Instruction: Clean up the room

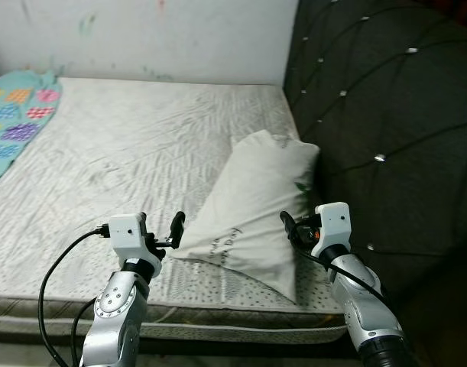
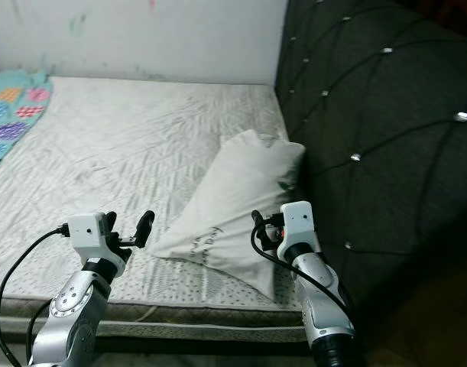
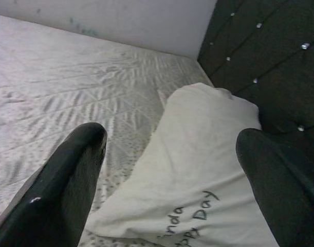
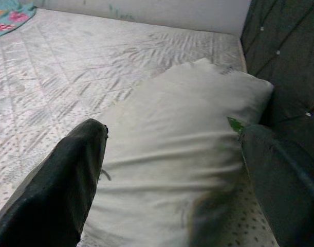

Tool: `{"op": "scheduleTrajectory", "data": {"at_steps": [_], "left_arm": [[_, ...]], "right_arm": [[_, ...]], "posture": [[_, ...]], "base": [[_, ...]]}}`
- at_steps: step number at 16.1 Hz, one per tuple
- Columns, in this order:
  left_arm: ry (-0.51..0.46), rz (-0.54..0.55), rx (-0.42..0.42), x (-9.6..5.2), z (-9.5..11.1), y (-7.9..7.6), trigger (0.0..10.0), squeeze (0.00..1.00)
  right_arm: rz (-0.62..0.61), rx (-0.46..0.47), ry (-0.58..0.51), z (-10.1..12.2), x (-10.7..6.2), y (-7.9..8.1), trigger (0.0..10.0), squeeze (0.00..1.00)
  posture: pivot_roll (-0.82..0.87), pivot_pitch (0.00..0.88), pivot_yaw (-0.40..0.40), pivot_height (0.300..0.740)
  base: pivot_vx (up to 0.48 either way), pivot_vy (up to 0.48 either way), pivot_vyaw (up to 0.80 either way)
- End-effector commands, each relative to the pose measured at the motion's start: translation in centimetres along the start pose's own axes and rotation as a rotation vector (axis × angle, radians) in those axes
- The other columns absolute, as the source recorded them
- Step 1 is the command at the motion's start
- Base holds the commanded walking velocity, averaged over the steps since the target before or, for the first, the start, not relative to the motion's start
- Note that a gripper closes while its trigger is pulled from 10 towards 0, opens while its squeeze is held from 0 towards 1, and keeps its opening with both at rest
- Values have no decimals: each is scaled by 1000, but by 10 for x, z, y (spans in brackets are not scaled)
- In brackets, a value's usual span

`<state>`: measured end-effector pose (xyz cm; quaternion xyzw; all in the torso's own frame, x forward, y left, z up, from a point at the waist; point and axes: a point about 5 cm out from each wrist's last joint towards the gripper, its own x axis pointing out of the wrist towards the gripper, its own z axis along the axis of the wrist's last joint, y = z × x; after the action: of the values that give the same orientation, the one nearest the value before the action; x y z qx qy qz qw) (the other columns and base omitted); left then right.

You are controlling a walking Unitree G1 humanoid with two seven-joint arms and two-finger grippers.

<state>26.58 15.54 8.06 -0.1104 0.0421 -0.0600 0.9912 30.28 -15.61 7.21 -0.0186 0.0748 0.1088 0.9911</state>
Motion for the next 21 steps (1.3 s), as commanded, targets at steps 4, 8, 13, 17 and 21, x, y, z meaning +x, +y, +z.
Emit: {"op": "scheduleTrajectory", "data": {"at_steps": [4,8,13,17,21], "left_arm": [[-8,-6,-12,1,2,-1,10000,0],[-5,-10,-10,2,2,-1,10000,0],[-39,-40,-16,2,7,-4,10000,0],[-57,-94,-45,0,8,-10,10000,0],[-60,-109,-47,0,8,-12,10000,0]], "right_arm": [[-5,-12,-12,5,2,-2,10000,0],[-1,-11,-11,5,2,-2,10000,0],[2,-26,3,4,3,-1,10000,0],[6,-35,26,1,3,-1,10000,0],[9,-34,23,1,3,-1,10000,0]], "posture": [[-51,0,-8,740],[-52,0,-8,740],[-53,0,-10,740],[-53,0,-9,740],[-52,0,-8,740]], "base": [[0,480,0],[0,480,0],[0,134,0],[68,0,0],[317,0,0]]}}
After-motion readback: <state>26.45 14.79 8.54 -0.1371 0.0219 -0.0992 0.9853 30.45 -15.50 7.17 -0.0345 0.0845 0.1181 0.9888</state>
